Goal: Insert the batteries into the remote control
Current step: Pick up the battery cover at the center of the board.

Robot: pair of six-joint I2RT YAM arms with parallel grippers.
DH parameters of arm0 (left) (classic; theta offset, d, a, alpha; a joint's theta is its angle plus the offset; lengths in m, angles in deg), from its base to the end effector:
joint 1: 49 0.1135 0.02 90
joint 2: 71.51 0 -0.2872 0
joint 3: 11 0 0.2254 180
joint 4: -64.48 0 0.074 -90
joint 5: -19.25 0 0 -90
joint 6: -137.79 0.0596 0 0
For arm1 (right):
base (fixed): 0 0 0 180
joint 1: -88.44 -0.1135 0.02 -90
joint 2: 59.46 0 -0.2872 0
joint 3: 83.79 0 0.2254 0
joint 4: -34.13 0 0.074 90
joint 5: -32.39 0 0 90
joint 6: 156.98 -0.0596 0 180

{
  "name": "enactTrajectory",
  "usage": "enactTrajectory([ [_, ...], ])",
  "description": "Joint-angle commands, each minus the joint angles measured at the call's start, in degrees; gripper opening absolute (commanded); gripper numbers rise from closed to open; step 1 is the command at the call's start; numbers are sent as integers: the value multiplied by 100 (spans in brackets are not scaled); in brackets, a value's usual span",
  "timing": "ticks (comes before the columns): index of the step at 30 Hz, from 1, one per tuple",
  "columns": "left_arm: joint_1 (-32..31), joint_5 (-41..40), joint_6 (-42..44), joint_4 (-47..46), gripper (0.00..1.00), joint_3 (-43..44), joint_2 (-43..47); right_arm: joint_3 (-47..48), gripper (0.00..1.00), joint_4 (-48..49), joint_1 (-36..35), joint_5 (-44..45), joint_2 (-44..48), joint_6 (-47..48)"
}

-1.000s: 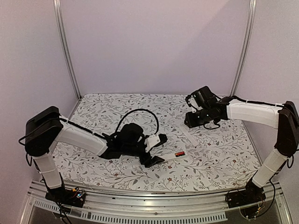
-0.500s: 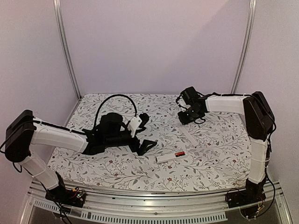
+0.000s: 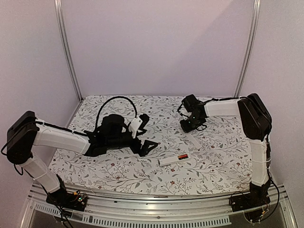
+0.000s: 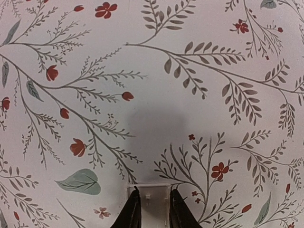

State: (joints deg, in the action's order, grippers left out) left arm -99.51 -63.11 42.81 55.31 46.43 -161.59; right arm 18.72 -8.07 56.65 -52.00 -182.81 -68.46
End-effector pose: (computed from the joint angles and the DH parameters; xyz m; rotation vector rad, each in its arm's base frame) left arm 0.2052 -0.2614 0.2261 0.8783 1.8603 -0.7490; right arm 0.3847 0.2316 0.1544 -0.6660 2.5784 0.0577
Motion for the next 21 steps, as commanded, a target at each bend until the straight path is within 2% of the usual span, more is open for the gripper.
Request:
enactTrajectory([
  [1, 91, 96, 0, 38, 100, 170, -126, 129, 18, -49, 32, -159, -163, 53],
  [9, 110, 148, 26, 126, 100, 193, -156, 153, 13, -113, 33, -41, -223, 84],
  [16, 126, 274, 75, 208, 100, 301, -229, 216, 15, -198, 0, 252, -46, 86],
  [21, 132, 326, 74, 222, 100, 363, -303, 311, 10, -235, -38, 232, -26, 354],
])
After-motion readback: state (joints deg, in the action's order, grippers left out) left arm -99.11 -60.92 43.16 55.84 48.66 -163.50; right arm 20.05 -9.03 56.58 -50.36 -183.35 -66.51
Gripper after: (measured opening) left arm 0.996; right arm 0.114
